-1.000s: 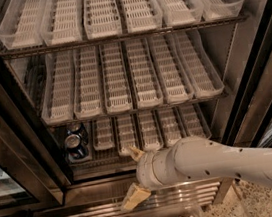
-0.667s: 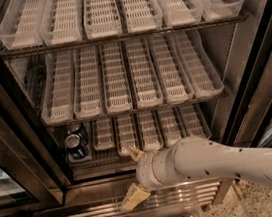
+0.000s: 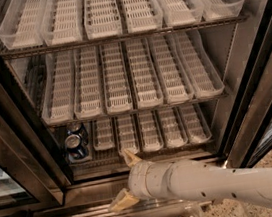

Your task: Pick pepsi can from bottom shelf of fridge

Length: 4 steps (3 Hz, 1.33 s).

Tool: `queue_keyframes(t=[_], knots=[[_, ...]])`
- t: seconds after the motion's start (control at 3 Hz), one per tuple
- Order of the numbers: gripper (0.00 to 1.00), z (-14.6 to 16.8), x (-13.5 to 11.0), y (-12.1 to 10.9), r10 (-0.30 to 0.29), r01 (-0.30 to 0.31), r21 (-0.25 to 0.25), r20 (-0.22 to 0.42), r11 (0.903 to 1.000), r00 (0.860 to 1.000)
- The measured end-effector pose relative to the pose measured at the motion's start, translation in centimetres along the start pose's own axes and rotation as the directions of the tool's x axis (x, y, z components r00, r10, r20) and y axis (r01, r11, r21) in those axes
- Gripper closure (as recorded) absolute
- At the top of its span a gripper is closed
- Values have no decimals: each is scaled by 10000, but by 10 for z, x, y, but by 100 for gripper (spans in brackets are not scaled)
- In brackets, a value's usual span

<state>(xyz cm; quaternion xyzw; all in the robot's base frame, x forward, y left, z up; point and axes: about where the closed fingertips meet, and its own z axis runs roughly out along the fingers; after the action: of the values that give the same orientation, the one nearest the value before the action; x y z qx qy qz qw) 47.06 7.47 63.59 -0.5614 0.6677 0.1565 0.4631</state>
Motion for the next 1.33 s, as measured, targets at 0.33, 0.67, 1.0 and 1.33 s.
queue_keyframes(t=[0.33,0.67,1.0,1.33], knots=[[0,26,-20,-12,176,-293,1028,1133,9943,9934],[0,50,-38,-24,525,-848,1760,1806,9807,9822],[0,76,-54,-30,771,-1259,2204,2176,9672,9730],[0,95,-64,-31,1124,-1740,2570,2375,9506,9649]])
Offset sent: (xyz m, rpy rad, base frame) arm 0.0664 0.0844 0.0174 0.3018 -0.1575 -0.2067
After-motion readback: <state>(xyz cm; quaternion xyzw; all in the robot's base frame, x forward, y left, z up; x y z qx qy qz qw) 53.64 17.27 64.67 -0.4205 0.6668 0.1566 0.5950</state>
